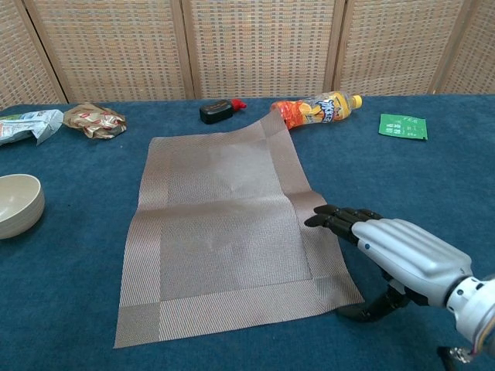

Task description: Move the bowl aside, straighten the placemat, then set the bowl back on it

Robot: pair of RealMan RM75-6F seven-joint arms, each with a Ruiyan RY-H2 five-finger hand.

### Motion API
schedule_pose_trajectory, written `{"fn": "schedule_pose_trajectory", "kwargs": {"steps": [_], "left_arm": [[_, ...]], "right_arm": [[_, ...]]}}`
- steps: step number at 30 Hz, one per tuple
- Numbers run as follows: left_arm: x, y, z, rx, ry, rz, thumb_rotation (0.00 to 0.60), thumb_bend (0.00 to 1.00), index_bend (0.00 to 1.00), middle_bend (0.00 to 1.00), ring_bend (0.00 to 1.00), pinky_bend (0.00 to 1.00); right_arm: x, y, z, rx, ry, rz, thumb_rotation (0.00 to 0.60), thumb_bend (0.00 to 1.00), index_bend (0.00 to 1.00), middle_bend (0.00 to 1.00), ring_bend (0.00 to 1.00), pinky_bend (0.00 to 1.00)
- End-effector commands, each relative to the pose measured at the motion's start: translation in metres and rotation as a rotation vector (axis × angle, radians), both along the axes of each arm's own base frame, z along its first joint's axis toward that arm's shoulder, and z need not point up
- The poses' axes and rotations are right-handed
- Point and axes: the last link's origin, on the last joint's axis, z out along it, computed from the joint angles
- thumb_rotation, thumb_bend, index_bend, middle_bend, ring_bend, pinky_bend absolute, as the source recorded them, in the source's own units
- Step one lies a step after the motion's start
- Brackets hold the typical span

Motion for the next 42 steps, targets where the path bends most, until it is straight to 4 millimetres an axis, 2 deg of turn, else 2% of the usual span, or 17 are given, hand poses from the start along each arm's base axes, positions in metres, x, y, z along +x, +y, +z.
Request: {"fn": "schedule_pose_trajectory", "kwargs": {"steps": [1,13,17,21,24,30,37,42], "left_arm": [[0.000,0.000,0.000,-0.003,0.001,-0.002,0.600,0.21,0.00,0.00,0.00,0.00],[0.001,0.000,-0.001,-0.009,-0.003,-0.001,0.600,0.21,0.00,0.00,0.00,0.00],[0.000,0.000,-0.001,-0.007,-0.007,0.001,0.600,0.21,0.00,0.00,0.00,0.00],[0.000,0.000,-0.001,-0.009,-0.006,0.003,0.600,0.21,0.02,0.00,0.00,0.00],[0.000,0.000,-0.001,-0.009,-0.006,0.003,0.600,0.21,0.02,0.00,0.00,0.00],[0.001,0.000,-0.001,-0.011,-0.009,0.006,0.600,0.21,0.04,0.00,0.00,0.00],[0.000,0.001,-0.002,-0.015,-0.011,0.009,0.600,0.21,0.04,0.00,0.00,0.00],[0.001,0.001,-0.002,-0.015,-0.012,0.009,0.600,0.21,0.04,0.00,0.00,0.00]], "right_arm": [[0.003,0.000,0.003,-0.035,-0.034,0.022,0.600,0.52,0.19,0.00,0.00,0.00],[-0.006,-0.001,-0.004,-0.011,-0.024,0.011,0.600,0.53,0.22,0.00,0.00,0.00],[-0.006,-0.003,-0.005,-0.022,-0.047,0.008,0.600,0.49,0.35,0.02,0.00,0.00],[-0.006,-0.004,-0.005,-0.053,-0.100,0.010,0.600,0.43,0.51,0.17,0.00,0.00],[-0.006,-0.004,-0.004,-0.077,-0.116,0.019,0.600,0.43,0.56,0.21,0.00,0.00],[-0.009,-0.004,-0.005,-0.076,-0.118,0.018,0.600,0.44,0.58,0.22,0.00,0.00],[-0.010,-0.003,-0.005,-0.076,-0.122,0.012,0.600,0.55,0.60,0.23,0.00,0.00],[-0.011,-0.003,-0.004,-0.079,-0.127,0.001,0.600,0.56,0.60,0.23,0.00,0.00]]}}
